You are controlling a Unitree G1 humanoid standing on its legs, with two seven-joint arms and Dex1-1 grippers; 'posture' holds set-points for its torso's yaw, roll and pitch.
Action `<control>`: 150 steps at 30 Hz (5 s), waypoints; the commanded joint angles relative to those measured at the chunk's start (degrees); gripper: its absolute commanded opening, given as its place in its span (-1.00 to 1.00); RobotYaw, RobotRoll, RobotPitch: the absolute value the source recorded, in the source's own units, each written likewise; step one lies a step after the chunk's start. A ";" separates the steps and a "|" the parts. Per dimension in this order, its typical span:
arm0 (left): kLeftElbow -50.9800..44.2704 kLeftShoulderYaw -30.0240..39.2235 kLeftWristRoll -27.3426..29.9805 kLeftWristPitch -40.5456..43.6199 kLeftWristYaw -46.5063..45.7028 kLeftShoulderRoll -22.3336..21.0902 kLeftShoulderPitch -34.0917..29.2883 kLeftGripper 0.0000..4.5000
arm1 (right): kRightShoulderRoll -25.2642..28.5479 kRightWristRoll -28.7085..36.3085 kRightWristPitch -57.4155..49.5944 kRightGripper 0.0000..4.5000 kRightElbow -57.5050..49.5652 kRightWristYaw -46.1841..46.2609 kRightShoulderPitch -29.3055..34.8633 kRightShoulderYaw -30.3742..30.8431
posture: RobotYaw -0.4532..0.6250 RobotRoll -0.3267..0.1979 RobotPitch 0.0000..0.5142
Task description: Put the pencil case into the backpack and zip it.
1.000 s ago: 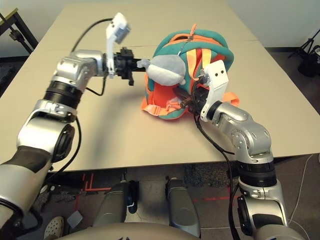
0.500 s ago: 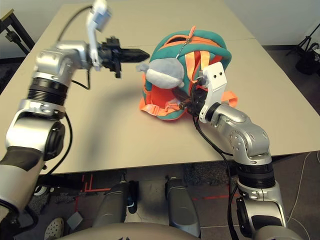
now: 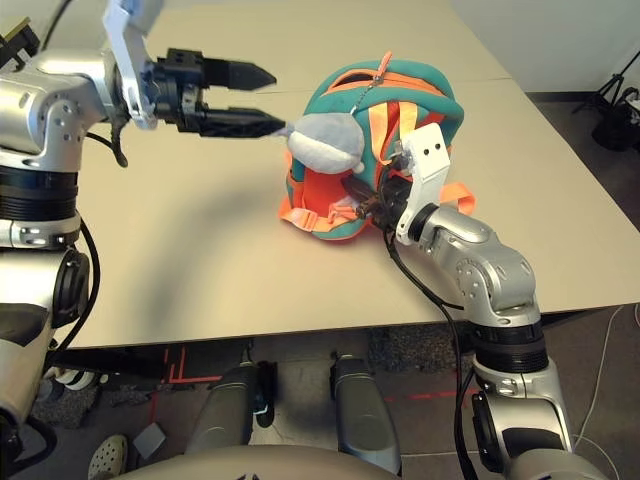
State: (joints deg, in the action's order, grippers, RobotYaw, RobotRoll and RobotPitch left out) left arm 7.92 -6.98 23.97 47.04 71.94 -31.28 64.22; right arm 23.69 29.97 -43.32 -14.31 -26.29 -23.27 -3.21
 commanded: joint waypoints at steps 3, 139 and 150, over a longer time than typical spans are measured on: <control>1.37 -4.20 -2.29 -3.13 -1.47 2.51 -0.73 1.00 | 0.12 -0.83 -1.33 -0.87 1.23 -0.16 1.14 1.25 | -0.40 0.25 -0.49; 17.23 -3.91 -12.50 -9.49 -3.97 -0.48 -17.28 1.00 | 14.11 16.40 -19.33 0.97 -5.55 -5.22 5.01 -17.59 | -0.48 0.25 -0.47; 15.95 0.30 -11.29 -8.18 -6.61 -2.23 -19.67 1.00 | 16.00 16.29 -16.13 0.97 -2.27 -2.65 7.11 -23.49 | -0.49 0.25 -0.46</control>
State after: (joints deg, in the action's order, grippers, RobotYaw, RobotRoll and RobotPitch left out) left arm 25.09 -7.62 11.96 38.18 66.25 -32.82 45.82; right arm 39.42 47.22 -60.88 -17.47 -29.72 -16.84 -25.67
